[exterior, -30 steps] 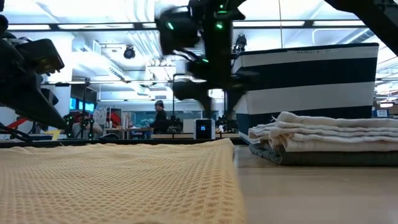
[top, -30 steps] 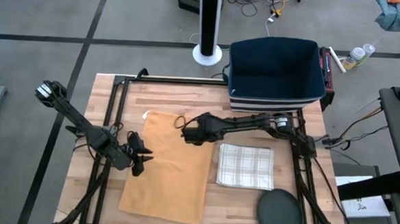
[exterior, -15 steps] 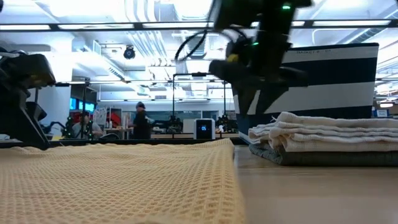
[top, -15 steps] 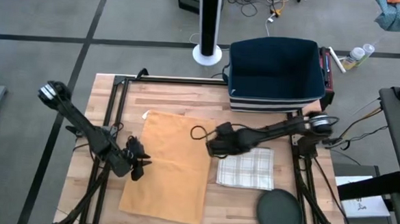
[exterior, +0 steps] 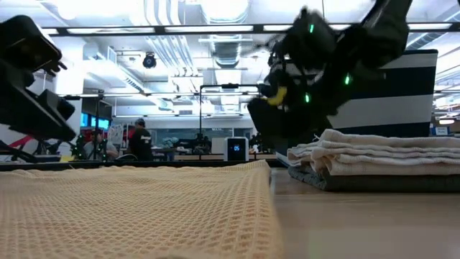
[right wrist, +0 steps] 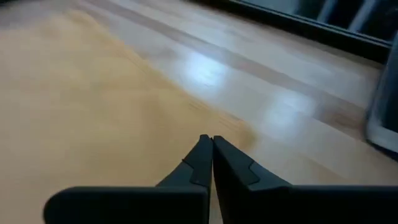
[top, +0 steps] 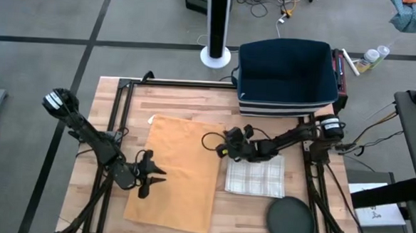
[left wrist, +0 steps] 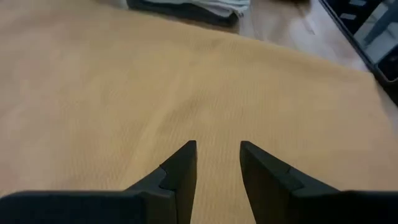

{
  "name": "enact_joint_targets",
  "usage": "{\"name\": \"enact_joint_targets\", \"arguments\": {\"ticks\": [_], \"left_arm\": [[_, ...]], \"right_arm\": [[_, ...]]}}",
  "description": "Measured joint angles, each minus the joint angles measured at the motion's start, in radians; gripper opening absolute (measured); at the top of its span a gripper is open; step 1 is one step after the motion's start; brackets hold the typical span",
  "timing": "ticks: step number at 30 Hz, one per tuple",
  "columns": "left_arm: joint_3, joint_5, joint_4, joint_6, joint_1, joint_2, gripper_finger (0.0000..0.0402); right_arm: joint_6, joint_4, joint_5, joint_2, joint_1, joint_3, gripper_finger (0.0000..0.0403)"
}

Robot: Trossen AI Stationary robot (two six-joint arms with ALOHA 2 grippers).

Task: Fold kitchen towel into neat rectangle
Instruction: Fold the orange towel

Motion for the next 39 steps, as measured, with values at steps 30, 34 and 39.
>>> {"name": "enact_joint_targets", "arguments": {"ticks": [30,34,39], "left_arm": [[-0.005,-0.181,0.000,0.165,0.127,0.107,0.0114],[-0.005,-0.181,0.001,0.126,0.127,0.142,0.0114],[-0.005,-0.181,0.007,0.062,0.127,0.195,0.0114]], "right_arm": [[-0.059,-0.029,-0.157,0.019,-0.124,0.004,0.0000],[-0.033,-0.089,-0.149,-0.010,-0.123,0.001,0.0000],[-0.089,0.021,-0.144,-0.042,-0.110,0.003,0.0000]]}}
